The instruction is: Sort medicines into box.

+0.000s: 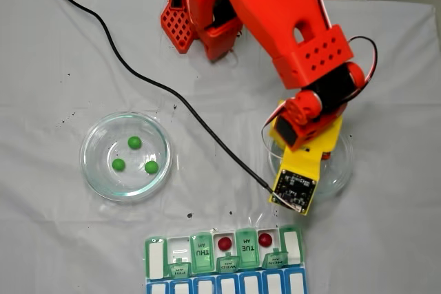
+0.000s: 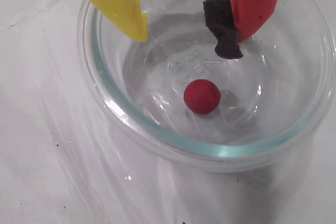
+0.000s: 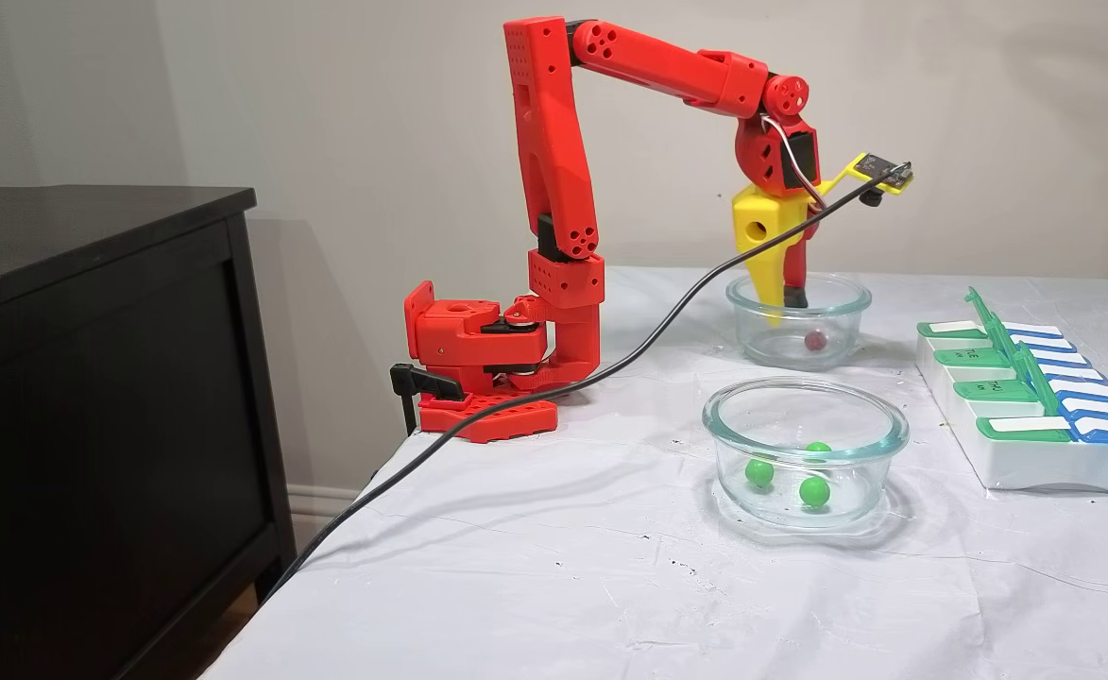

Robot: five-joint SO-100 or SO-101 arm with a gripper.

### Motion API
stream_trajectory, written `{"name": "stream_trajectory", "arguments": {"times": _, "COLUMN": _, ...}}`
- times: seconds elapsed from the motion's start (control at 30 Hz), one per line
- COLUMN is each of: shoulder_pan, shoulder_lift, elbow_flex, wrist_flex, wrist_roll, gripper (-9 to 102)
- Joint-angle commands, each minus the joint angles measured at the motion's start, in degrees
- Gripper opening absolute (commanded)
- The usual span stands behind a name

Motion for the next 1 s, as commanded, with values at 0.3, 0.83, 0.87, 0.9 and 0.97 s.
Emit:
{"name": "stream_trajectory", "arguments": {"times": 0.3, "shoulder_pan": 1.23, "shoulder_lift": -1.85, "elbow_flex": -2.99, "wrist_flex": -2.72, "wrist_roll": -1.58, "gripper": 25}}
{"name": "stream_trajectory", "arguments": {"times": 0.83, "shoulder_pan": 3.69, "shoulder_lift": -8.96, "elbow_flex": -7.56, "wrist_flex": -3.25, "wrist_roll": -7.38, "gripper": 24}}
{"name": "stream_trajectory", "arguments": {"times": 0.87, "shoulder_pan": 4.04, "shoulder_lift": -9.05, "elbow_flex": -8.09, "wrist_flex": -3.16, "wrist_roll": -7.91, "gripper": 23}}
{"name": "stream_trajectory", "arguments": {"times": 0.9, "shoulder_pan": 4.22, "shoulder_lift": -9.14, "elbow_flex": -8.35, "wrist_flex": -3.16, "wrist_roll": -8.0, "gripper": 23}}
{"name": "stream_trajectory", "arguments": {"times": 0.97, "shoulder_pan": 4.39, "shoulder_lift": -9.23, "elbow_flex": -8.26, "wrist_flex": -4.04, "wrist_roll": -8.44, "gripper": 22}}
